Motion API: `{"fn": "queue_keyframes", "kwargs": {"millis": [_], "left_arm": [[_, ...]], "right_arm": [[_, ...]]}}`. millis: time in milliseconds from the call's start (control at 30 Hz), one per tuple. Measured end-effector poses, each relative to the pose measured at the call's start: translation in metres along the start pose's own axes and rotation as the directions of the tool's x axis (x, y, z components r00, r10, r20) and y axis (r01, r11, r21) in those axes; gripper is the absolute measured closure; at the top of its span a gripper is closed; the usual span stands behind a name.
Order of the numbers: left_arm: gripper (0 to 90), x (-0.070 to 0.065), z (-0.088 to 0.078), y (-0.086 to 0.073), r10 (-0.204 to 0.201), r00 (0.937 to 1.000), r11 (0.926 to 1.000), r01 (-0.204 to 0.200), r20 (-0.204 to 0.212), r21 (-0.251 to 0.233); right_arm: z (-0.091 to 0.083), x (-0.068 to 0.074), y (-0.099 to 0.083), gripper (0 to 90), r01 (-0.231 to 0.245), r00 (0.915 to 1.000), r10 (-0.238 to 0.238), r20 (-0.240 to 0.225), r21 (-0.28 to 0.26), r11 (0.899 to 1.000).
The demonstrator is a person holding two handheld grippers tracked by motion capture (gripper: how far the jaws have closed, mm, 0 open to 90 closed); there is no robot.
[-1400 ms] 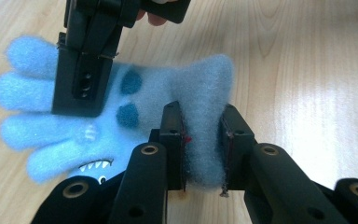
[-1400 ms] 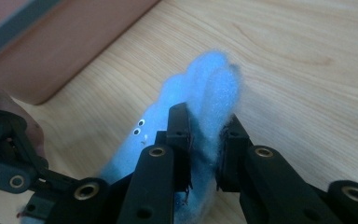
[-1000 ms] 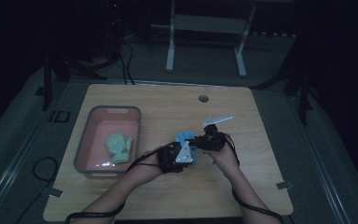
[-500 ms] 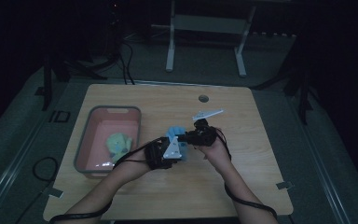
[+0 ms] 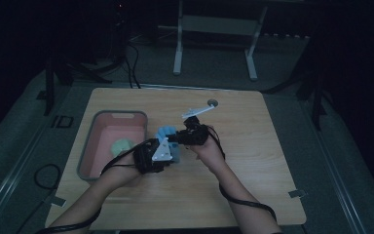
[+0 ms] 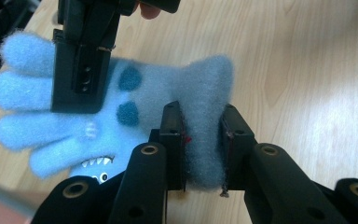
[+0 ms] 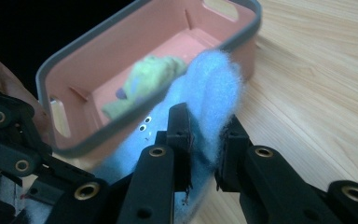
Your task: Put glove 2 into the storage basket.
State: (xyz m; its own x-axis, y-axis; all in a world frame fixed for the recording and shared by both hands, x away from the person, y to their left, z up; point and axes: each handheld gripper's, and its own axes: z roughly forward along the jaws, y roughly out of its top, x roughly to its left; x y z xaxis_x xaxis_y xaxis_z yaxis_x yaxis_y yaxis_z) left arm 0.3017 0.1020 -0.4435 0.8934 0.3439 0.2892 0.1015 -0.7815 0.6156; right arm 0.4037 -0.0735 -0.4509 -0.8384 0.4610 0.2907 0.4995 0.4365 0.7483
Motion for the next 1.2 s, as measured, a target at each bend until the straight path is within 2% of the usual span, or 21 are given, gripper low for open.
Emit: {"fn": "queue_keyframes", "kwargs": {"millis": [600,1200], "left_arm": [[75.6,0.012,-0.039,-0.051,-0.058,0.9965,0.9967,0.062,-0.059,0.054],[75.6,0.020,-0.070,-0.095,-0.123,0.9882,0.9872,0.131,-0.092,0.091]], "right_arm": [[0.060,0.032,0.034,78.8,0.044,0.9970,-0.042,-0.065,0.028,0.999],[0.112,0.065,0.061,78.8,0.091,0.9893,-0.084,-0.119,0.051,0.995]]}}
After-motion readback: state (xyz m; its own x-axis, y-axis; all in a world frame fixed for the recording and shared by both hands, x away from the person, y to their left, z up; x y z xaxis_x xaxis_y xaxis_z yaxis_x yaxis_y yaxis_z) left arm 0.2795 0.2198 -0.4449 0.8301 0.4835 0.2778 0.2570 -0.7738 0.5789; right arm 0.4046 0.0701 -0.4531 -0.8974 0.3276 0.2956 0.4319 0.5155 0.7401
